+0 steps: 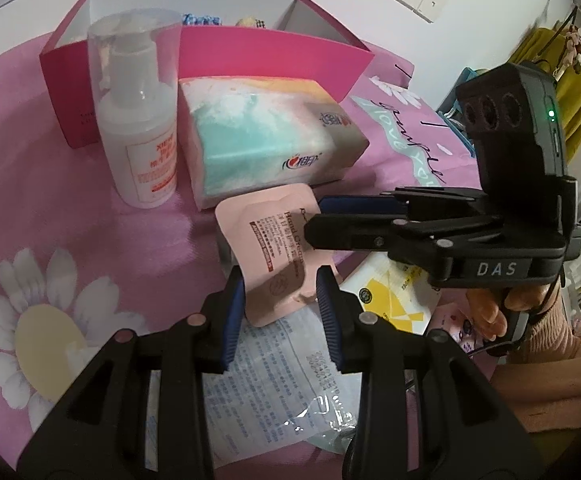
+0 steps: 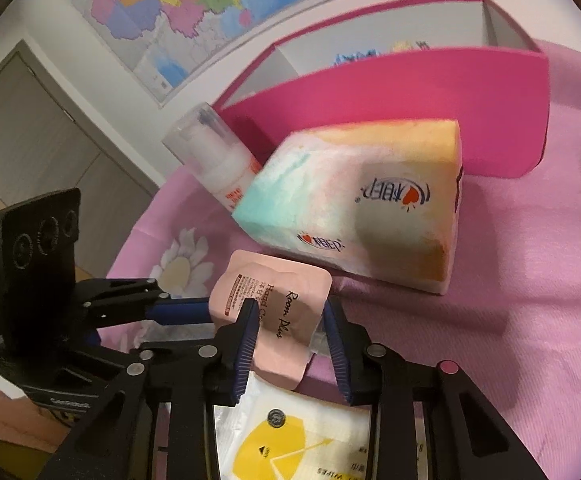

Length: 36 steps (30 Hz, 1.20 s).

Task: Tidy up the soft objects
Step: 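Move the left gripper to the pink sachet and grasp its edge, then lift the pink sachet, carry it into the pink box, release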

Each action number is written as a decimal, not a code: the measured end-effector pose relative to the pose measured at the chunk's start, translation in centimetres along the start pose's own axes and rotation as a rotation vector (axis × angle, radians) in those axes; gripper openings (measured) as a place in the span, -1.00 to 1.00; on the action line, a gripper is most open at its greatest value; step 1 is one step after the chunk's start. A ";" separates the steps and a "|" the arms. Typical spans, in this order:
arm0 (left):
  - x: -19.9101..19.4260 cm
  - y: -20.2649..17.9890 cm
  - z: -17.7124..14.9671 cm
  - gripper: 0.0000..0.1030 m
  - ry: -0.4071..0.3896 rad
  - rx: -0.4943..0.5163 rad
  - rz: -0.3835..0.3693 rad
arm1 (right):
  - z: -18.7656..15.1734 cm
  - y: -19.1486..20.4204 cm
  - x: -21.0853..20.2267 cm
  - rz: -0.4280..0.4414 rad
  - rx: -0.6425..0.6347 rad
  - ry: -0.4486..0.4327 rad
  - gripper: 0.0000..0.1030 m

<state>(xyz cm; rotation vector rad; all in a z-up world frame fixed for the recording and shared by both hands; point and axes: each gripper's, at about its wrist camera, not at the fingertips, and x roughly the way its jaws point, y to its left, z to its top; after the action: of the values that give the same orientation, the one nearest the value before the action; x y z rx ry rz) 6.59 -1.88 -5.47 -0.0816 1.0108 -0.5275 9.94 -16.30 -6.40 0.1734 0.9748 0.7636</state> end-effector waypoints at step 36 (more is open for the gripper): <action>-4.9 -2.5 2.7 -0.27 -0.134 0.099 0.006 | 1.9 2.6 -7.2 -0.057 -0.081 -0.181 -0.38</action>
<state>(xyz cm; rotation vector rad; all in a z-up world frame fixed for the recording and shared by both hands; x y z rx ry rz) 5.84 -2.33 0.63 -0.0253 0.8523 -0.5584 7.80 -18.70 0.76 0.1412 0.7726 0.7210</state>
